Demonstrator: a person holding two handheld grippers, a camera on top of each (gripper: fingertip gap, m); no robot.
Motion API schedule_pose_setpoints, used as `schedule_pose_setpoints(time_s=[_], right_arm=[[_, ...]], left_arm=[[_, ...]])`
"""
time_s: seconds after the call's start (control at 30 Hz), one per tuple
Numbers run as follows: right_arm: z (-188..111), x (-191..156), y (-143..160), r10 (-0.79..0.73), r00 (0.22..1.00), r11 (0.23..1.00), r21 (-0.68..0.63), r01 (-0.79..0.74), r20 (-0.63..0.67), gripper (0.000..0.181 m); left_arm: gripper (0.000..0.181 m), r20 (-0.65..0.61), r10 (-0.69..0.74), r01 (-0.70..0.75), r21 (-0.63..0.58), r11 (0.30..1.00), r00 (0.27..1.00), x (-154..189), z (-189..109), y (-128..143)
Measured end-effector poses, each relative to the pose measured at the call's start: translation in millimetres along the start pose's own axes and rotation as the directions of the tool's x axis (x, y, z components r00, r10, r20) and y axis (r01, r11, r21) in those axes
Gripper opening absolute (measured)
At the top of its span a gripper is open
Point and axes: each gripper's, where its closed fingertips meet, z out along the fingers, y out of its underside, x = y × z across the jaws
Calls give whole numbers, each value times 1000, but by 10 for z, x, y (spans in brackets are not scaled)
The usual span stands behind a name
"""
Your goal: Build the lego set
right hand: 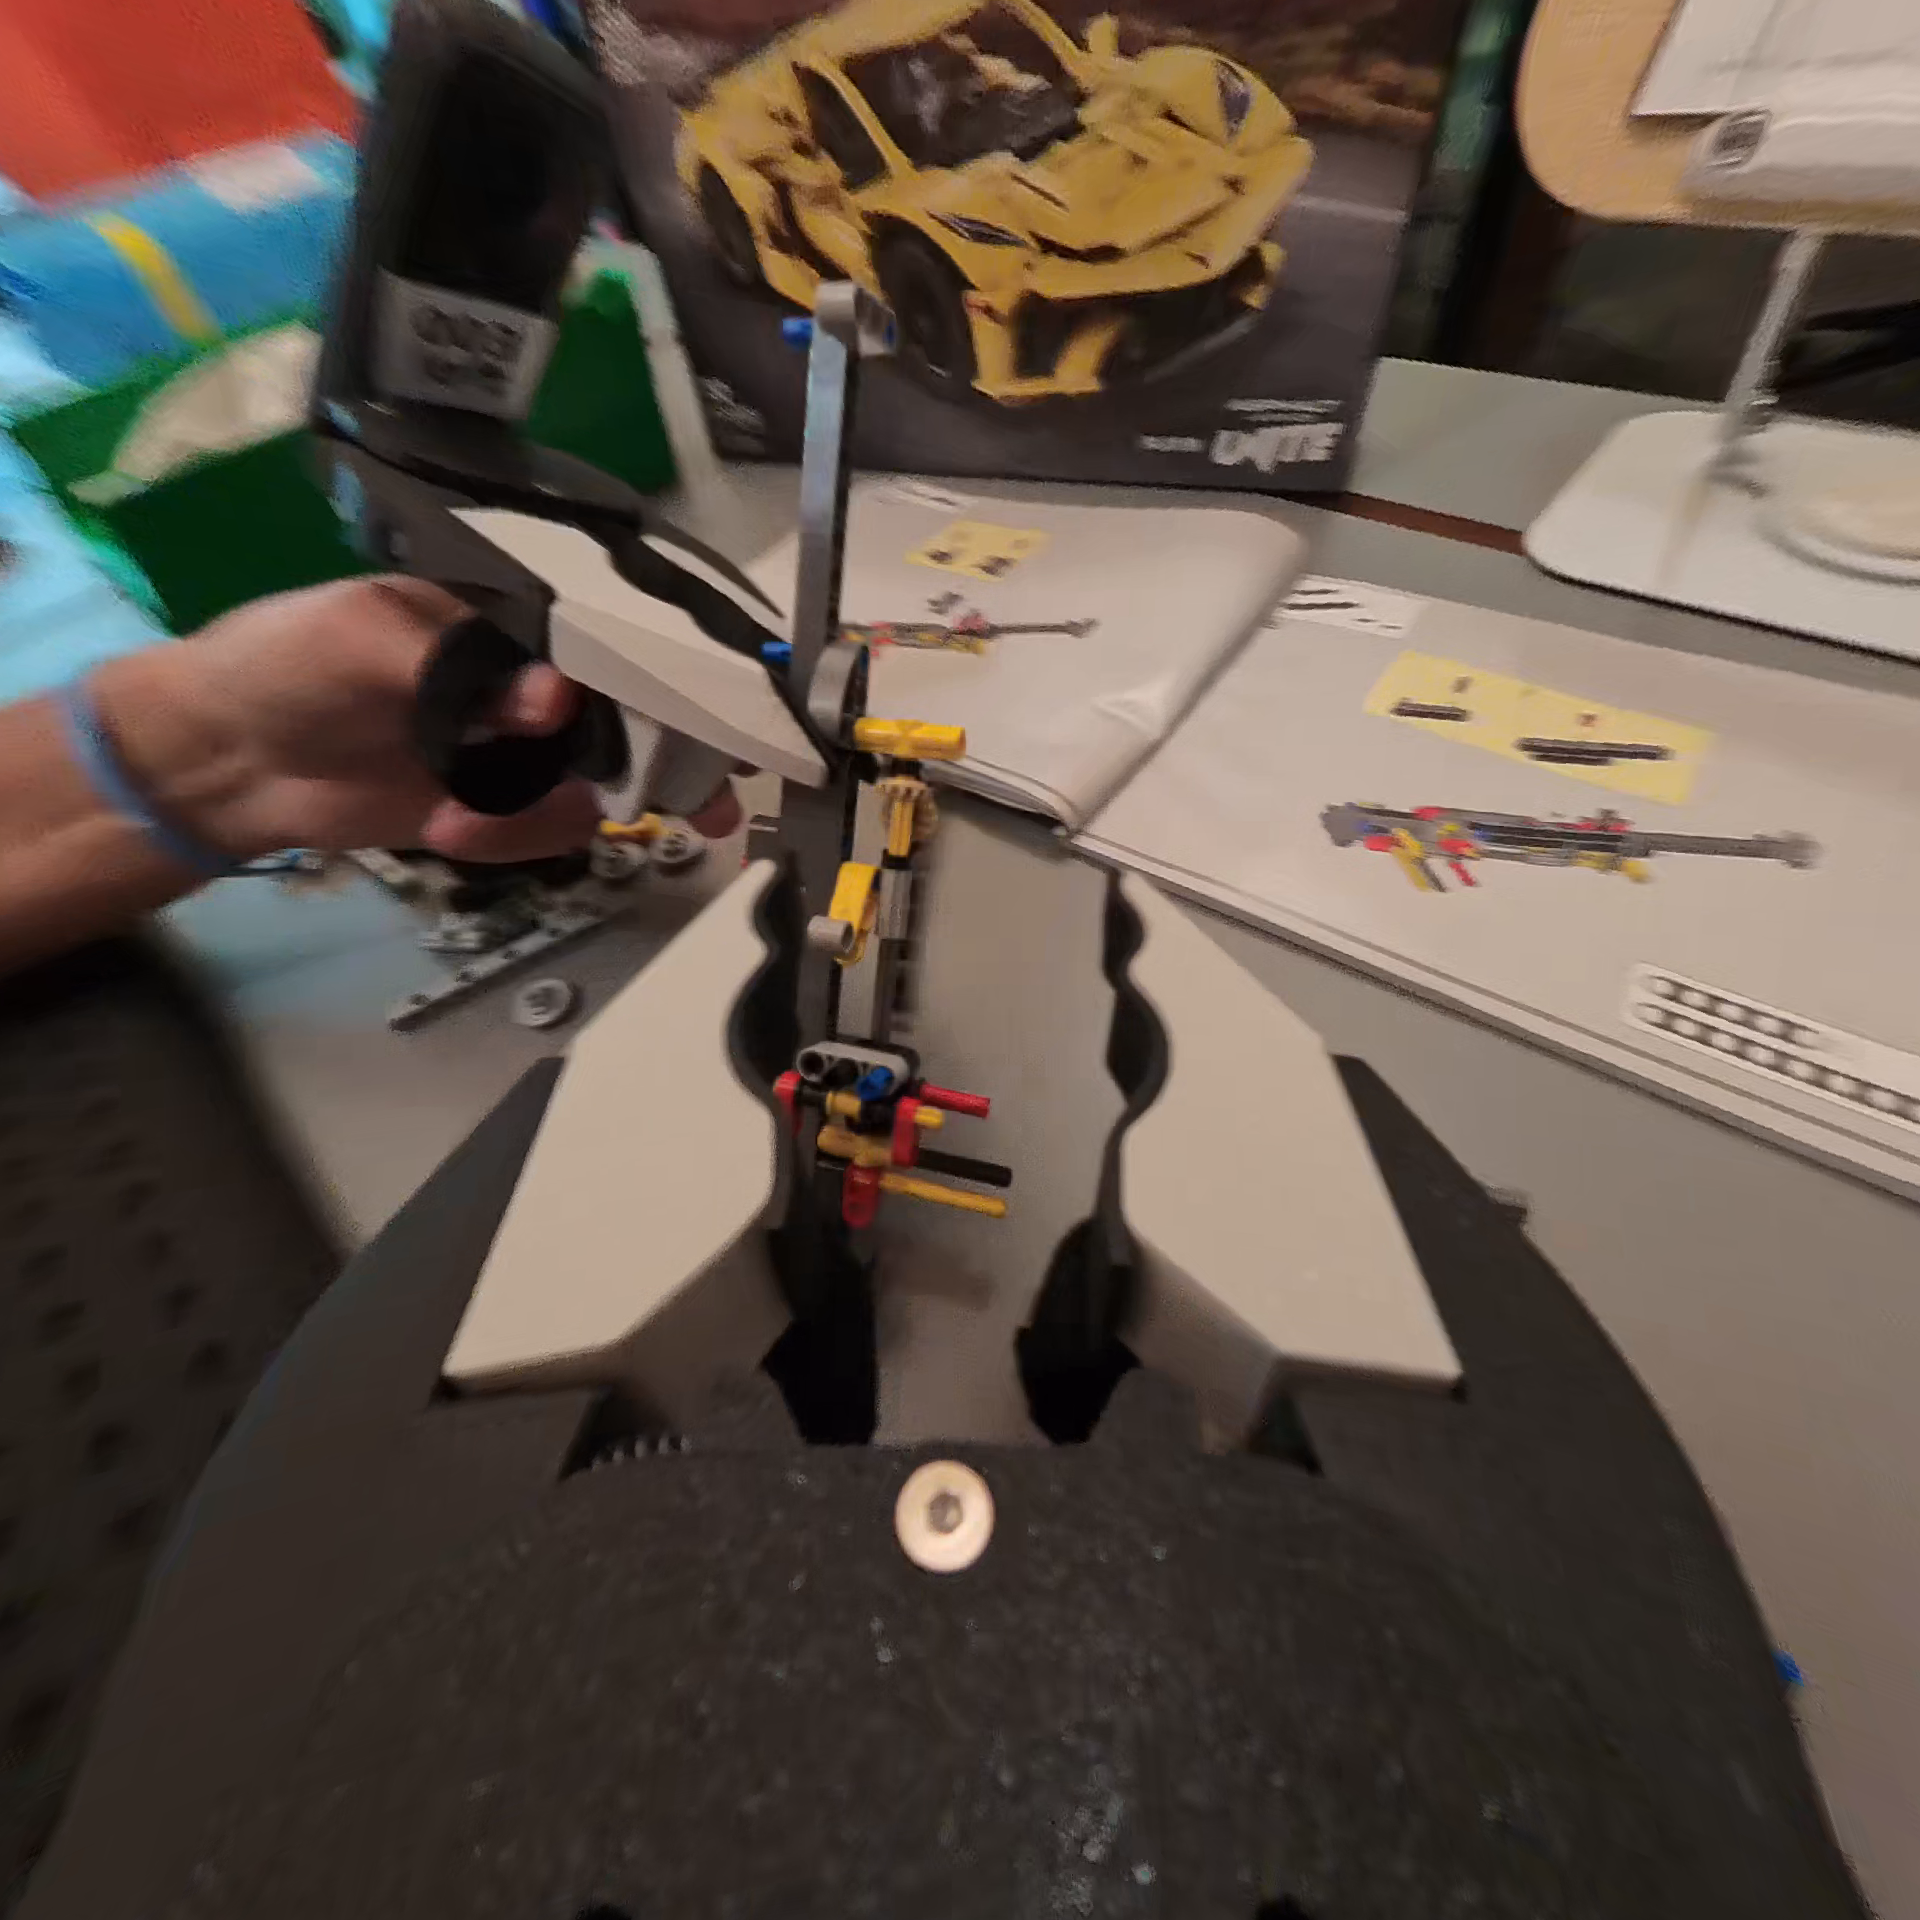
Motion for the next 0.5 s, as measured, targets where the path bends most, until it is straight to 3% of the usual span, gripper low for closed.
schedule_pose_setpoints(time_s=[0.1, 0.27, 0.5], right_arm=[[135, -86, 111, -30, 996, 995, -93, 23, -82, 81], [233, -268, 134, 123, 990, 991, -66, -118, 70, 92], [325, -442, 176, 4, 987, 996, -87, 10, 162, 107]], left_arm=[[12, 61, 11, -12, 6, 1000, 998, 16, 52, 11], [12, 1, 267, -267, -14, 964, 964, 247, 72, 28], [12, -96, 395, -400, -31, 916, 913, 490, 86, 110]])
